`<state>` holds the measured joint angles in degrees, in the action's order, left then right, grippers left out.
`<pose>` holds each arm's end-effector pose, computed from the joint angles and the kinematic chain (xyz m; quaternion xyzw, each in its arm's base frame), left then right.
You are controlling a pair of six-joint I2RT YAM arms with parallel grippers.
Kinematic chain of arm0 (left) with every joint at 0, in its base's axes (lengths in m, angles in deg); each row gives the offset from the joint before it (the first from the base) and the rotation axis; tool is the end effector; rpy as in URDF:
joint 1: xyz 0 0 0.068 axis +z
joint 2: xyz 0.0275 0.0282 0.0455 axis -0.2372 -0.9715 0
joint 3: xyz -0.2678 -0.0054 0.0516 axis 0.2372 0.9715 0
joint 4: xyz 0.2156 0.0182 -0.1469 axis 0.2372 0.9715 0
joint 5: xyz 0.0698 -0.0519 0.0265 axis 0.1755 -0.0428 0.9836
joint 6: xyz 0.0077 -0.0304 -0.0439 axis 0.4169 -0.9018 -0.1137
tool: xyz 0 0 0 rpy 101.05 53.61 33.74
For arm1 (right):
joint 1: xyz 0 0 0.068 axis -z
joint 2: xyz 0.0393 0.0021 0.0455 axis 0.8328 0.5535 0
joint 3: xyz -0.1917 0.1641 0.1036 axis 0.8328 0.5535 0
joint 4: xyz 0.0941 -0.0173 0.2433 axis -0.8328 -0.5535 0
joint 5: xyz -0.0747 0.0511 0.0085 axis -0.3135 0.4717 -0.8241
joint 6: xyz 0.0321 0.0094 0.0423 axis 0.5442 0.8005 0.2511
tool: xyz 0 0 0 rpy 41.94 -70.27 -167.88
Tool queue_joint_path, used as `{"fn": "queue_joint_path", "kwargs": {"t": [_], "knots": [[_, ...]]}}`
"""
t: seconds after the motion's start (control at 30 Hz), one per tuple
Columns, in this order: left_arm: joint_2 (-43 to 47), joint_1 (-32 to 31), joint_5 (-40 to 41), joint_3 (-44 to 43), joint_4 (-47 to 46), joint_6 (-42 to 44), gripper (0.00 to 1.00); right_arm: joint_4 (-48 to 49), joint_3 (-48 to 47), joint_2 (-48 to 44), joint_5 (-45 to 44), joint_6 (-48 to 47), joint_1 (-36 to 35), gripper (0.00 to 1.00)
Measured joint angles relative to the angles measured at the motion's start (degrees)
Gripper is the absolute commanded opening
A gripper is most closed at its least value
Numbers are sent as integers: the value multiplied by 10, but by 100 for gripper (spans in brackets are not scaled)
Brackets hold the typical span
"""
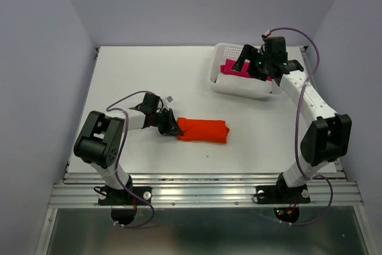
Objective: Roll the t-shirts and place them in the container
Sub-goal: Move the bin to the center of the board, then pick up the T-shirt from the center of the board.
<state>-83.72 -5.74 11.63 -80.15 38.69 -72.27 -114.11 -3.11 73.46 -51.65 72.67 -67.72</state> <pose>0.2755 -0.1212 0.1364 0.0390 0.8977 -0.4138 0.1465 0.3773 0.0831 0.3265 0.0820 0.8948 0.2318 0.3726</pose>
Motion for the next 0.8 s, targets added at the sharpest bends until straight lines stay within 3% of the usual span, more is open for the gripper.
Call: {"fn": "queue_joint_path", "kwargs": {"t": [0.2, 0.37, 0.53, 0.8], "knots": [[3, 0, 2, 0, 5, 4, 0, 5, 111, -142, -11, -2, -9, 100], [3, 0, 5, -6, 17, 11, 0, 18, 320, -240, 3, 53, -31, 100], [2, 0, 9, -16, 32, 20, 0, 47, 459, -247, 31, 119, -62, 100], [-3, 0, 8, -20, 38, 28, 0, 202, 540, -223, 69, 209, -95, 100]]}}
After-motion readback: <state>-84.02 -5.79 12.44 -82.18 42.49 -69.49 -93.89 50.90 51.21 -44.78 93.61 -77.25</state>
